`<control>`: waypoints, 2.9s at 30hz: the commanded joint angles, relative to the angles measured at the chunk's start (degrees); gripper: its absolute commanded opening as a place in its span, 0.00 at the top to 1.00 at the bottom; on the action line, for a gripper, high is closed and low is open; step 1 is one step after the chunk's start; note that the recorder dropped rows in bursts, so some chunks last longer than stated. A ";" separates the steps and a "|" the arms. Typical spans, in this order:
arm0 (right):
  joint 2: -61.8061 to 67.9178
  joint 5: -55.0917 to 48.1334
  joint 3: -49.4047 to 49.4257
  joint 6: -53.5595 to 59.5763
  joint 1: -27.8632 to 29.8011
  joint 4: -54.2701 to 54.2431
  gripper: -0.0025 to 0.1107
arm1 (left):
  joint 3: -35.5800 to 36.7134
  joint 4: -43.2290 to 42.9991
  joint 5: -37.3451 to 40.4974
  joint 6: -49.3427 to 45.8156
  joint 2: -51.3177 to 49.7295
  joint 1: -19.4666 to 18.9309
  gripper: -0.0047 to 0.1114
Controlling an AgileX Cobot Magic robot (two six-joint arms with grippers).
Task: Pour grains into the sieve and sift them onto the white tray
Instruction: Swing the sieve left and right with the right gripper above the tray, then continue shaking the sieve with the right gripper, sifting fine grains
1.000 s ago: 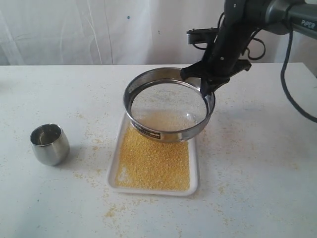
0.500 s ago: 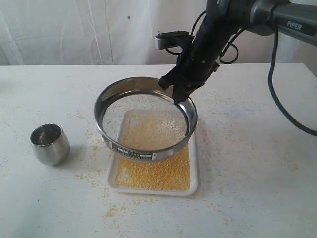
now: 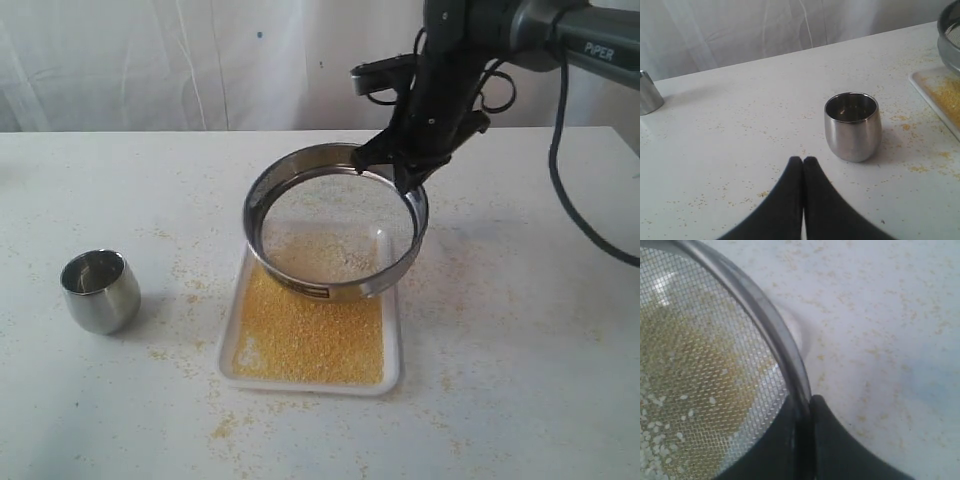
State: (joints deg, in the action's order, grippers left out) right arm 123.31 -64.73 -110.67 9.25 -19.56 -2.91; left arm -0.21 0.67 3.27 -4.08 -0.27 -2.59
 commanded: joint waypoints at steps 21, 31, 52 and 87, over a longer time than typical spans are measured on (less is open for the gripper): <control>-0.95 -5.23 -0.04 20.15 1.03 -24.32 0.98 | 0.21 0.79 -0.22 -0.20 0.27 -0.12 0.96; -0.87 -5.23 -0.02 16.69 1.56 -17.19 0.98 | 0.21 0.79 -0.22 -0.20 0.27 -0.12 0.96; -1.12 -5.23 -0.02 18.09 1.29 -17.55 0.98 | 0.21 0.79 -0.22 -0.20 0.27 -0.12 0.96; -0.85 -5.23 0.17 25.93 0.85 -27.84 0.98 | 0.21 0.79 -0.22 -0.20 0.27 -0.12 0.96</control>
State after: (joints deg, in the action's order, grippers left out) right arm 123.52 -67.19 -110.67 17.92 -17.51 -14.74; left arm -0.21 0.67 3.27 -4.08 -0.27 -2.59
